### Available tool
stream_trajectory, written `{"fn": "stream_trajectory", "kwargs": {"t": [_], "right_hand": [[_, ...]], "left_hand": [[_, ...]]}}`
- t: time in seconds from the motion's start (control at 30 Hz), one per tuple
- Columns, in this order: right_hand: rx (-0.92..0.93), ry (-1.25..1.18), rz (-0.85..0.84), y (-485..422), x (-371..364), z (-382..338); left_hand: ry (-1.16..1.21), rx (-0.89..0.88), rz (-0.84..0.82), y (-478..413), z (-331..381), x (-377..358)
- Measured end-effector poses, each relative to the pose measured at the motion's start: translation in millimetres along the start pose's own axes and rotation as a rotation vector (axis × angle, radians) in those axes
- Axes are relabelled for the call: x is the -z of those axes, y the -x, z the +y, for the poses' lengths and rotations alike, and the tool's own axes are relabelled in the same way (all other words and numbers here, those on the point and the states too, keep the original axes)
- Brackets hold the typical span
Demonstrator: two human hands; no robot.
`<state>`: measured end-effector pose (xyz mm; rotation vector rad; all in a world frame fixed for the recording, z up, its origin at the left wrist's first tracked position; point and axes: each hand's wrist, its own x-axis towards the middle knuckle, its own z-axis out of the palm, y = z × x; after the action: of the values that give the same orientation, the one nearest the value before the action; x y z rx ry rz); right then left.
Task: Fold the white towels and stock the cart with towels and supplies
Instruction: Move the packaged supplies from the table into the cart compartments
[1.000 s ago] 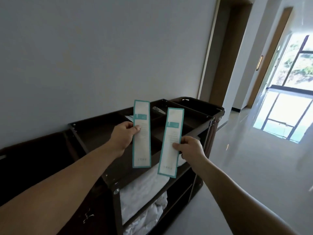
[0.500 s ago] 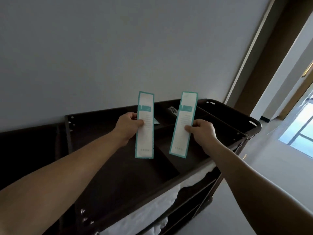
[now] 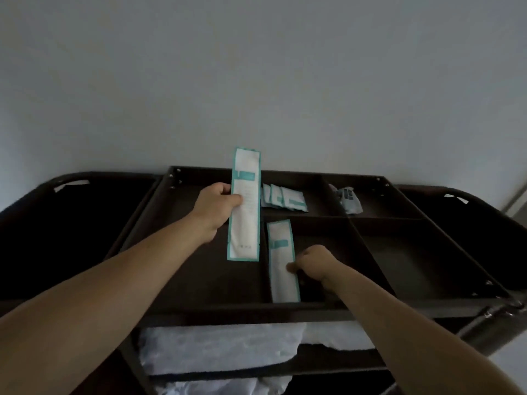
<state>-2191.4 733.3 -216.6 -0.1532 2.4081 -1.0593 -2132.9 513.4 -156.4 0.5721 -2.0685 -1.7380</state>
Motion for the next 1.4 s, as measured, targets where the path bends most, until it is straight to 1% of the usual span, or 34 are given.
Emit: {"fn": "stream_trajectory", "kwargs": {"t": [0.1,0.2,0.27,0.47,0.5,0.53,0.57,0.6,0.63,0.67,0.73,0.77,0.87,0.97,1.0,1.07,1.17,1.23,1.3,1.4], "right_hand": [[0.008,0.023,-0.06,-1,-1,2],[0.065,0.119,-0.104,-6,0,0],[0.071,0.163,-0.147,-7,0,-3],[0.086,0.457,-0.235,-5,2,-11],[0.087,0.523,-0.219,-3,5,-12],[0.102,0.596,-0.166,-2,8,-14],[0.135,0.642,-0.076,0,12,-18],[0.183,0.614,0.029,1,15,-21],[0.238,0.483,0.107,2,19,-26],[0.291,0.273,0.132,4,23,-32],[0.35,-0.145,0.065,17,31,-43],[0.363,-0.236,0.022,23,35,-45],[0.388,-0.226,-0.049,29,44,-40],[0.357,-0.217,-0.005,21,49,-28],[0.34,-0.205,0.024,19,50,-23],[0.295,-0.167,0.051,14,51,-12],[0.177,-0.023,-0.046,8,48,8],[0.091,0.077,-0.101,4,41,18],[0.027,0.125,-0.113,0,35,23],[-0.009,0.168,-0.113,-2,33,24]], "left_hand": [[-0.015,0.025,0.047,14,-4,1],[-0.003,0.016,0.093,23,0,-1],[-0.003,0.007,0.102,27,3,-1],[-0.028,0.023,0.097,31,5,2],[-0.034,0.024,0.093,31,6,1],[-0.035,0.024,0.087,30,7,-2],[-0.04,0.025,0.077,28,8,-5],[-0.046,0.028,0.067,27,10,-9],[-0.048,0.032,0.061,24,12,-14],[-0.043,0.037,0.057,22,14,-19],[-0.017,0.053,0.034,18,16,-32],[-0.002,0.06,0.008,17,17,-39],[0.024,0.075,-0.088,18,17,-58],[-0.019,0.082,-0.154,20,12,-74],[-0.034,0.074,-0.135,20,11,-77],[-0.097,0.032,-0.045,19,10,-77],[-0.186,-0.045,0.049,17,16,-67],[-0.231,-0.068,0.066,16,19,-60],[-0.238,-0.074,0.071,16,20,-53],[-0.242,-0.054,0.054,18,15,-47]]}}
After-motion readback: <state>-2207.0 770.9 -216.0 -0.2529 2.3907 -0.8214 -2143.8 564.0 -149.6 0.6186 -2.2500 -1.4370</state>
